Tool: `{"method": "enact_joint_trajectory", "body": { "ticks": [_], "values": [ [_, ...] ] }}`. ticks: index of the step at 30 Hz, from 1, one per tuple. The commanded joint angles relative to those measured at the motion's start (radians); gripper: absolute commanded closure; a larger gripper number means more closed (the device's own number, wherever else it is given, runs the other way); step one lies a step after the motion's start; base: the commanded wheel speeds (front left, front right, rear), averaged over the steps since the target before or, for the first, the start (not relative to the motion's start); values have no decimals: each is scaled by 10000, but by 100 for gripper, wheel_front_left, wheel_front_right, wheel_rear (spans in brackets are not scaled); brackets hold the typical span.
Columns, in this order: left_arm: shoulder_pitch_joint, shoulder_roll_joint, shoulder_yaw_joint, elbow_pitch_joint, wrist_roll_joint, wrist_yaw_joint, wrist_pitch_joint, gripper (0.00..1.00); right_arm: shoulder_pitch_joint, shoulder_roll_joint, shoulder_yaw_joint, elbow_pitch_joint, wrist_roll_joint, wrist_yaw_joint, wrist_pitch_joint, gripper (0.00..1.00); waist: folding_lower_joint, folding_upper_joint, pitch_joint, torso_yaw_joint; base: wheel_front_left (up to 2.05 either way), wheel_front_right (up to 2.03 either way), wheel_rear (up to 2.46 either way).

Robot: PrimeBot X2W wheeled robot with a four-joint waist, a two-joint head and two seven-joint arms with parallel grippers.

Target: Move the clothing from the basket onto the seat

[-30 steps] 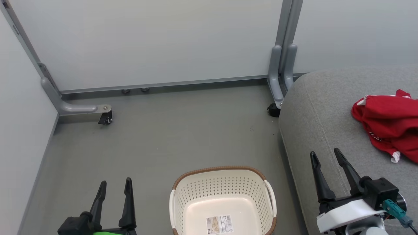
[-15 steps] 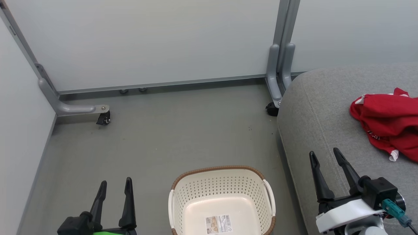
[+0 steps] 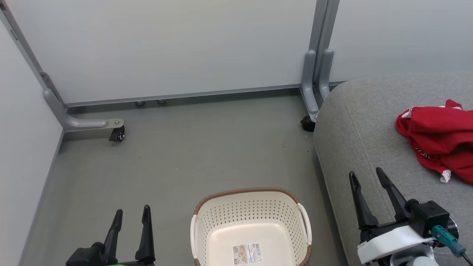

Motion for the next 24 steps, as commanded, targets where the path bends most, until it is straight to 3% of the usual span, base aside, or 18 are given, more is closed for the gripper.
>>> {"method": "enact_joint_trajectory", "body": {
  "ticks": [1, 10, 11, 16, 24],
  "values": [
    [59, 26, 38, 22, -2, -39, 0, 0, -103, -52, -10, -2, 31, -17, -2, 0, 0, 0, 3, -4, 0, 0, 0],
    [43, 26, 262, -1, -206, 72, 0, 0, -134, -81, -7, 33, 41, -17, -2, 0, 0, 0, 12, -32, 0, 0, 0],
    [-1, 0, 223, 12, -155, 48, 0, 100, -6, -37, 5, 12, 5, 0, 0, 100, 0, 0, 12, -33, 0, 0, 0],
    [1, -19, 194, 403, -265, 45, 37, 100, 199, 81, 55, 366, 137, 0, 28, 100, 0, 0, 19, -41, 0, 0, 0],
    [-306, -15, 420, 452, -1769, 1, 500, 100, -30, 137, -169, 496, 1877, -1, 448, 100, 0, 0, 79, -96, 0, 0, 0]
  ]
}}
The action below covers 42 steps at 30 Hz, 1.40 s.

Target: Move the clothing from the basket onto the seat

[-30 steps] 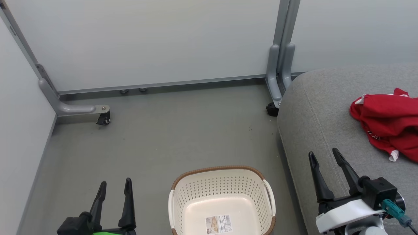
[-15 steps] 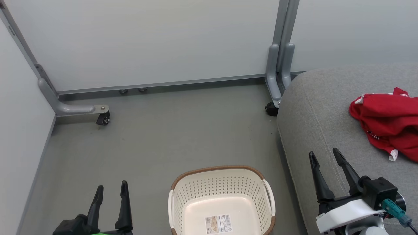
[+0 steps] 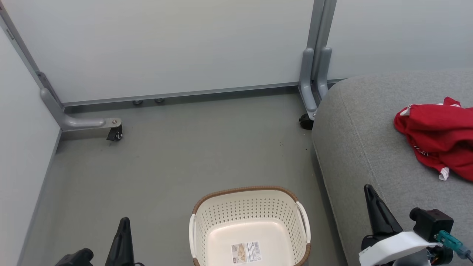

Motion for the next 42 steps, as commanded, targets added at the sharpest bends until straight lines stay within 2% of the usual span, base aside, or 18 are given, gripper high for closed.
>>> {"method": "enact_joint_trajectory", "body": {
  "ticks": [1, 19, 42],
  "values": [
    [-330, 11, 109, -150, -433, -45, 97, 100, -309, -34, -115, -104, 469, -1, 116, 100, 0, 0, 11, -9, 0, 0, 0],
    [-835, 19, 481, -81, -2960, -118, 877, 100, -701, 88, -517, 131, 3362, -4, 844, 100, 0, 0, 130, -120, 0, 0, 0],
    [-1354, 29, 862, -1, -5508, -196, 1666, 100, -1095, 245, -963, 367, 6245, -6, 1608, 100, 0, 0, 280, -260, 0, 0, 0]
  ]
}}
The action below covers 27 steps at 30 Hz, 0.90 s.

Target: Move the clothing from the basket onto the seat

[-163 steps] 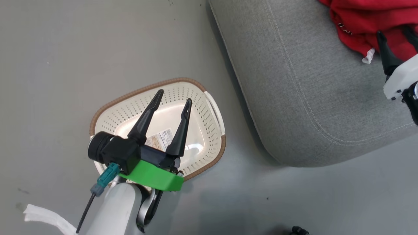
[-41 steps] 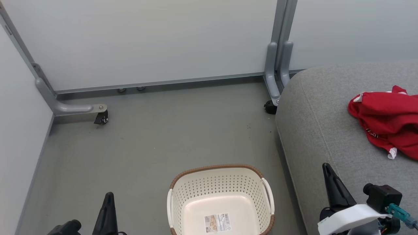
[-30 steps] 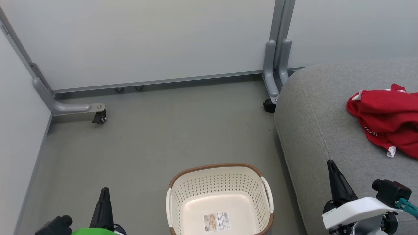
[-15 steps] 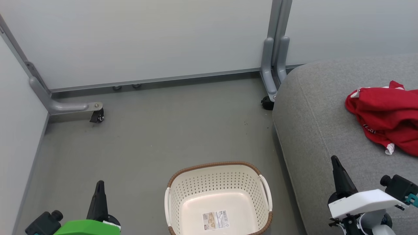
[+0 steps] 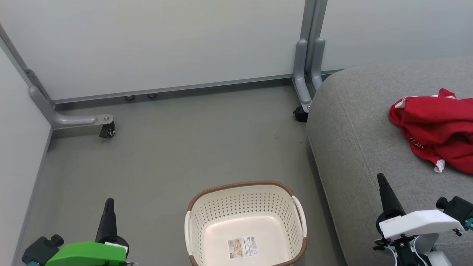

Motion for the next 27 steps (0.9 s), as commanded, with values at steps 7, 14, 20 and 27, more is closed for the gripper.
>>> {"method": "enact_joint_trajectory", "body": {
  "ticks": [7, 14, 20, 27],
  "values": [
    [-453, 33, 161, -53, -823, -69, 252, 100, -371, 35, -191, -3, 955, -5, 254, 100, 0, 0, 50, -47, 0, 0, 0],
    [-574, 36, 248, -30, -1466, -95, 458, 100, -468, 78, -312, 59, 1669, -3, 448, 100, 0, 0, 97, -90, 0, 0, 0],
    [-683, 39, 321, -15, -1970, -112, 610, 100, -540, 116, -413, 110, 2240, -3, 610, 100, 0, 0, 136, -127, 0, 0, 0],
    [-789, 41, 411, 7, -2529, -121, 781, 100, -621, 160, -514, 162, 2852, -4, 786, 100, 0, 0, 181, -169, 0, 0, 0]
  ]
}}
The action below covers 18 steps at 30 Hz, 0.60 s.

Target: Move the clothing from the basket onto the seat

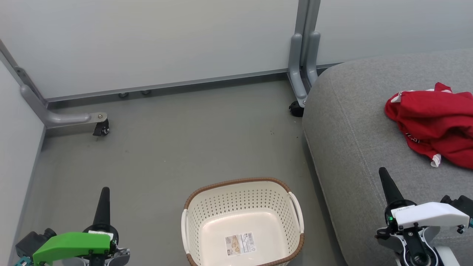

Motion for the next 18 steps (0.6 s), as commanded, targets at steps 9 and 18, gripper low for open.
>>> {"method": "enact_joint_trajectory", "body": {
  "ticks": [9, 18],
  "values": [
    [-385, 43, 167, -6, -816, -62, 256, 100, -323, 38, -185, 34, 920, 6, 268, 100, 0, -1, 64, -59, 0, 0, 0],
    [-518, 47, 249, 15, -1447, -86, 452, 100, -416, 95, -312, 98, 1627, 6, 472, 100, 0, -1, 123, -115, 0, 0, 0]
  ]
}}
